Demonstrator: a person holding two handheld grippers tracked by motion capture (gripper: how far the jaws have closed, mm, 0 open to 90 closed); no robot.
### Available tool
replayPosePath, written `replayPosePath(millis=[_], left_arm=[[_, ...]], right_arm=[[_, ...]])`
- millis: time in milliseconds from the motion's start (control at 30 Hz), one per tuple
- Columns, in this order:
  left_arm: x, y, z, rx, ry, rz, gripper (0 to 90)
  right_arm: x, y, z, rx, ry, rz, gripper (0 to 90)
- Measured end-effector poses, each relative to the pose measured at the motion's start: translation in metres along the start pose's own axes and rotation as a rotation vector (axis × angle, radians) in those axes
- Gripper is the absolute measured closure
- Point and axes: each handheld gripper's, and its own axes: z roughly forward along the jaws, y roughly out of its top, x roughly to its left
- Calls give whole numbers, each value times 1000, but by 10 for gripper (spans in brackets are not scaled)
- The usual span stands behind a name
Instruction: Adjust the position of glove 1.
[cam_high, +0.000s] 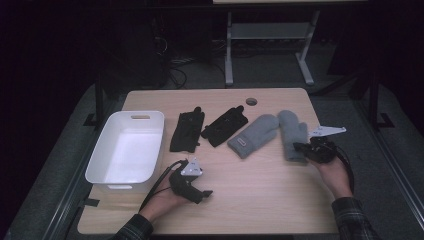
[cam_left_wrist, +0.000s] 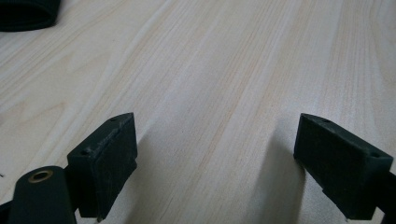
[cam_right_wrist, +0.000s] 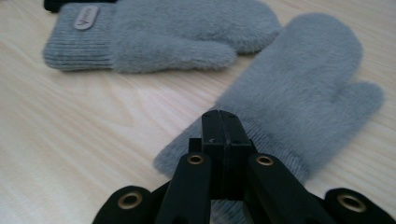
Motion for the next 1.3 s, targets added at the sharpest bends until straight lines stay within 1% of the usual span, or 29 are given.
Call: replayPosePath(millis=[33,100,167,200,233,300,367,400,467,500,567,600,633,667,700,733,800,833,867,900,933,1000,1300], left_arm=[[0,0,0,1,-1,3,122],[0,-1,0,-14,-3,-7,122],[0,-3,0,-22,-1,0,122],[0,-3,0,-29,-1,-6,123],[0,-4,-1,-26,-2,-3,122],[1,-4,-1,-23,-2,2,123],[1,-4,-1,-25,-2,2,123],[0,-4,0,-32,-2,-6,123],[0,-4,-1,-26,0,1,122],[0,-4,0,-31,0,-5,123],[0,-4,0,-30,0,-3,123],[0,-4,0,-31,0,-5,123],[0,-4,0,-31,0,-5,123],[0,-4,-1,-32,0,-6,123],[0,-4,-1,-32,-1,-7,123],[0,-4,-1,-32,0,-7,123],[0,-4,-1,-30,-1,-8,123],[0,-5,-1,-32,-1,-9,123],[0,-5,-1,-33,-1,-8,123],[0,-5,-1,-35,-1,-9,123],[0,-5,-1,-36,0,-9,123],[0,-5,0,-38,0,-8,123],[0,-5,0,-38,0,-7,123]], right_arm=[[-2,1,2,3,-6,-1,900],[-6,1,5,12,-4,10,900],[-9,0,7,28,-6,13,900],[-9,0,8,33,-7,18,900],[-10,-1,10,42,-2,16,900],[-10,-2,11,61,-4,8,900],[-9,-3,13,71,0,10,900],[-9,-4,14,73,2,10,900],[-9,-5,14,78,7,17,900],[-9,-6,13,80,8,12,900],[-8,-7,12,85,11,21,900],[-7,-7,11,92,11,28,900],[-7,-8,11,87,9,19,900],[-5,-8,10,95,10,29,900],[-5,-9,9,98,10,19,900],[-3,-10,8,103,11,26,900],[-2,-10,7,103,11,13,900],[-1,-11,6,109,13,23,900],[0,-12,5,109,13,17,900],[2,-12,3,114,14,25,900],[2,-14,2,112,15,15,900],[6,-16,-1,120,21,25,900],[22,-24,-13,136,47,10,900]])
